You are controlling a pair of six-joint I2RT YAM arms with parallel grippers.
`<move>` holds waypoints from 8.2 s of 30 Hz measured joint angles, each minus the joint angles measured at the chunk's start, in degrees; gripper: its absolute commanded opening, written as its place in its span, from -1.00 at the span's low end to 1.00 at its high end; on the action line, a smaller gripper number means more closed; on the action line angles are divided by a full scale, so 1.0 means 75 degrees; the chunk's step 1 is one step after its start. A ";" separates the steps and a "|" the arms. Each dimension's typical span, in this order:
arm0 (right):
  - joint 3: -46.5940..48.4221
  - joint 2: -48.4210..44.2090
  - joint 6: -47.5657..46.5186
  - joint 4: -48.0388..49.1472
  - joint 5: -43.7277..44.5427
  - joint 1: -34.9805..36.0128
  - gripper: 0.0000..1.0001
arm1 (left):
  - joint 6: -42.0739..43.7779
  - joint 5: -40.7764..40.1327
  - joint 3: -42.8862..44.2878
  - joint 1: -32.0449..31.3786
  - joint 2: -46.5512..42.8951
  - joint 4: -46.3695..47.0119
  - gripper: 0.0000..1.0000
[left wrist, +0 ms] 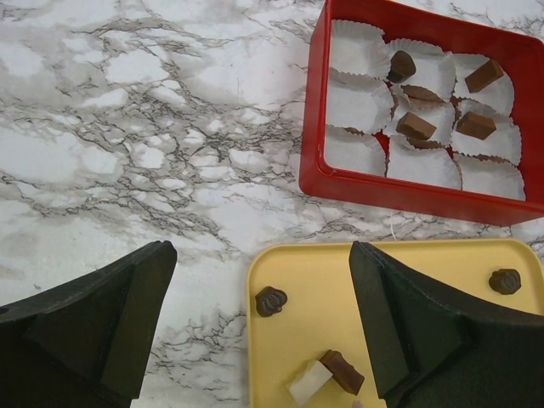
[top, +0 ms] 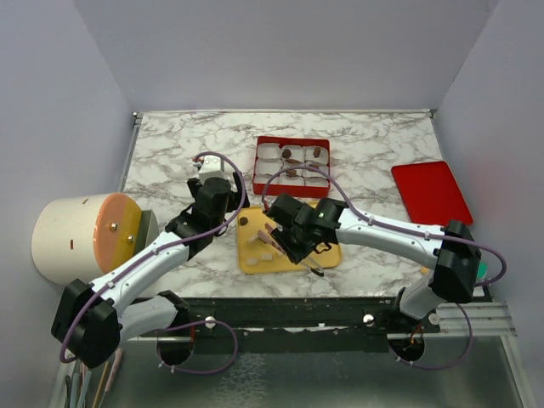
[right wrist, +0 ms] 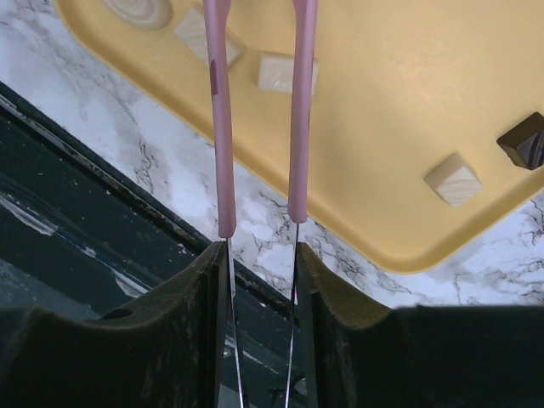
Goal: Pack the chocolate
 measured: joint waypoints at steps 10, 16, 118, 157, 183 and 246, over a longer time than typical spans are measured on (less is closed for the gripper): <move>-0.0181 0.0000 0.0055 0.0006 -0.0026 0.0096 -0.20 | -0.0012 0.0000 0.0000 0.0006 -0.0012 -0.0017 0.88; -0.0181 0.0058 0.0052 0.0052 -0.0026 0.0096 -0.19 | -0.0032 0.0000 0.0000 0.0006 -0.0026 -0.0017 0.88; 0.6755 0.5505 -0.1020 -0.0020 0.0930 -0.3305 -0.76 | -0.0204 0.0294 -0.0058 0.0291 -0.0035 0.0102 0.89; 0.6531 0.5429 -0.1067 0.0224 0.0580 -0.3360 -0.46 | -0.0201 0.0297 -0.0058 0.0300 0.0192 0.0262 0.91; 0.0597 0.0498 -0.0714 0.0737 0.0309 -0.1067 -0.31 | -0.0204 0.0242 -0.0058 0.0405 0.0070 0.0050 0.93; 0.0673 0.1294 -0.0609 0.0854 -0.0350 -0.0003 -0.04 | -0.0283 0.0207 -0.0026 0.0507 -0.0309 -0.0356 0.95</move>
